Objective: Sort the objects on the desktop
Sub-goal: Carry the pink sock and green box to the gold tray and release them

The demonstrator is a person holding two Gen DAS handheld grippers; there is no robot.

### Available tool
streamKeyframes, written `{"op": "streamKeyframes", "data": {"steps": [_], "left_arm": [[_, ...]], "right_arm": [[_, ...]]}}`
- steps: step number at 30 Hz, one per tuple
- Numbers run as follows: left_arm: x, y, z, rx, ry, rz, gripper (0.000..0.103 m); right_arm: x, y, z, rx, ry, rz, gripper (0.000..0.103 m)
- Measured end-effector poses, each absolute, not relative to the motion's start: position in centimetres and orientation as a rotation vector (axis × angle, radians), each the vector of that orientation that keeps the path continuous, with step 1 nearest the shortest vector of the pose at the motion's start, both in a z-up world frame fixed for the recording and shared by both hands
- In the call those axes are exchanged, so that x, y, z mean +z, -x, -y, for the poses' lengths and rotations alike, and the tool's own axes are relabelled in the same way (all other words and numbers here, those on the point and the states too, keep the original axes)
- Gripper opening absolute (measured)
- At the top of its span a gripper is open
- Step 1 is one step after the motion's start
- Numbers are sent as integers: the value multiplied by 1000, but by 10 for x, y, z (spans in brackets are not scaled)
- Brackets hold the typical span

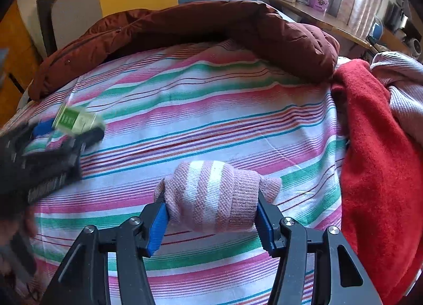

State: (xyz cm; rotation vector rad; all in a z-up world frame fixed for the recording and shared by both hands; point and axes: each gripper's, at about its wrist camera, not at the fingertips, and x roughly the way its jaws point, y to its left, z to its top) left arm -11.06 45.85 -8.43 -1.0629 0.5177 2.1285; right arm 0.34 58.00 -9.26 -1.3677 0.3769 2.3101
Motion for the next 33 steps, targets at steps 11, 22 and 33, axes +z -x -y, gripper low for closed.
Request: {"op": "streamKeyframes", "data": {"steps": [11,22,33], "left_arm": [[-89,65,-382,2185,1124,-424,74],[-94,34,-341,2184,1111,-415,74],[-72,9,-314,2216,1042,-381,74]], "right_arm": [[-92,9,-538,2518,1456,-260,58],[-91,12,-504,2683,1530,-193,58],[-100,15,-490,2687,1600,-139,59]]}}
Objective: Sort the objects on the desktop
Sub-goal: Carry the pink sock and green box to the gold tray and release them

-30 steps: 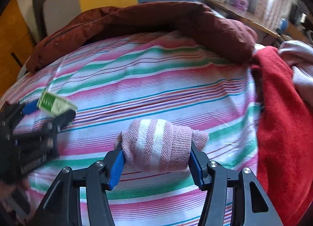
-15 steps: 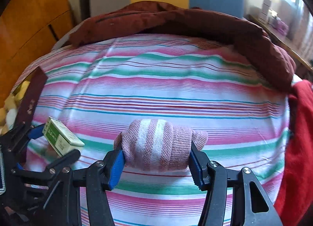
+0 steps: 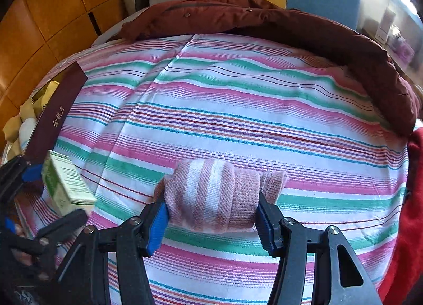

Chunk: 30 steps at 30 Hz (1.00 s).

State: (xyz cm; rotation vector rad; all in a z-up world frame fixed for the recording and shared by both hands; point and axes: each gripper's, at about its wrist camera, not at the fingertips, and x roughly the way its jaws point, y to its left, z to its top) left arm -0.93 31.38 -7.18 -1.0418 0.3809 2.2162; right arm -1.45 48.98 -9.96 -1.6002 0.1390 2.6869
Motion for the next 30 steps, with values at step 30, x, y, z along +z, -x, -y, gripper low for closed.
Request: {"op": "streamKeyframes", "data": {"steps": [30], "left_arm": [[-9,-16,-252,2306,913,-276,74]], "right_arm": [[-99,11,-446,2742,1673,-92,58]]}}
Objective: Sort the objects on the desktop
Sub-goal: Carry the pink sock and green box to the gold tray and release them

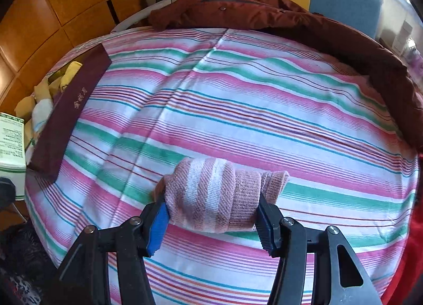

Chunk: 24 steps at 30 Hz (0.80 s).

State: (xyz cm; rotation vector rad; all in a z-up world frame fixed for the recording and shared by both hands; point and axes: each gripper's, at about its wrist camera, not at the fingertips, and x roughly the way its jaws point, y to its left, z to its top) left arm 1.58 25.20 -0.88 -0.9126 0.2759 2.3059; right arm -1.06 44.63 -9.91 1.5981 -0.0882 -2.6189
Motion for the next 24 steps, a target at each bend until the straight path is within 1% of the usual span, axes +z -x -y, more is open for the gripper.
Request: {"op": "streamKeyframes", "data": {"steps": [7,13,19,24], "left_arm": [[3,-10,-216,2357,907,-204,74],[7,2,-171,2438,924,-123,74],[0,20,-117,2544,983,-31,74],[-16,32,-74,2611,1066,42,74]], "right_arm": [[-93,9,-425,-2608,-1609,152,57],[-68,13,-396,-2622,-1526,217,57],[-37,26,-342,-2595,-1378,239,57],[-22,38,-295,-2520,-1294,222,57]]}}
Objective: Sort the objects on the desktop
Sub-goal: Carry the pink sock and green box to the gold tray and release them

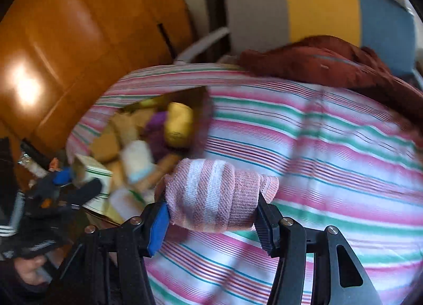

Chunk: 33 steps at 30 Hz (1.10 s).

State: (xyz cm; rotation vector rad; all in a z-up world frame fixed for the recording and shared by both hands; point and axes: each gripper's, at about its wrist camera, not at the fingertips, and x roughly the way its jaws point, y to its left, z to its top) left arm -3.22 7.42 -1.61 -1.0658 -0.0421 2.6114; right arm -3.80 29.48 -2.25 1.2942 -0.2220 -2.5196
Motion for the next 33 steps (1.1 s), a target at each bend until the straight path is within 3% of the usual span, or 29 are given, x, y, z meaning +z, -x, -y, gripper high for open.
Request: {"op": "streamKeyframes", "data": {"steps": [12,18,20,33], "left_arm": [[-56,55,-51,2623,1186,59,74],[-62,68,-62,2633,1159,8,74],[-62,70,-65,2630,1151,2,74],[-46,59,-61,2673,1135,-6,76]], "right_arm": [[-35,99,-206,-2392,-1312,215,58],[-55,129,-196,-2393,-1402,278,66],[-59,132,-197,-2407,-1413,286,78],[-38,102,-212,-2500,-1312,318,84]]}}
